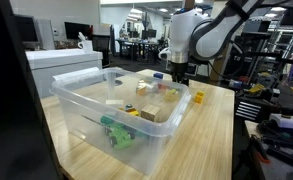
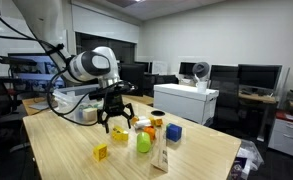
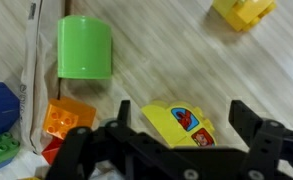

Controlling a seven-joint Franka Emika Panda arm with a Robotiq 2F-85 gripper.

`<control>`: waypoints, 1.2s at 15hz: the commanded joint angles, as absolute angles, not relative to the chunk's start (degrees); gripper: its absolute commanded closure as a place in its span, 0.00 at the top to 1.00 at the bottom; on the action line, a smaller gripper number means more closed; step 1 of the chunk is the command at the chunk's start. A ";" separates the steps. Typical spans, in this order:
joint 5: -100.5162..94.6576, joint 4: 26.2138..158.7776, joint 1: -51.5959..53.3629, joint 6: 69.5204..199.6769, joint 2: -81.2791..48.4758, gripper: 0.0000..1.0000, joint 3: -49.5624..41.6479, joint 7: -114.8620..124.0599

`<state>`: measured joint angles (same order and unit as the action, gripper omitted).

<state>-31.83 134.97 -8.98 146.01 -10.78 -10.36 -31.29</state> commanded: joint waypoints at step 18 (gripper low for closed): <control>-27.72 133.16 -9.48 141.00 -10.77 0.32 -8.21 -42.46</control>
<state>-32.38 133.28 -8.86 146.51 -14.77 -9.13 -43.09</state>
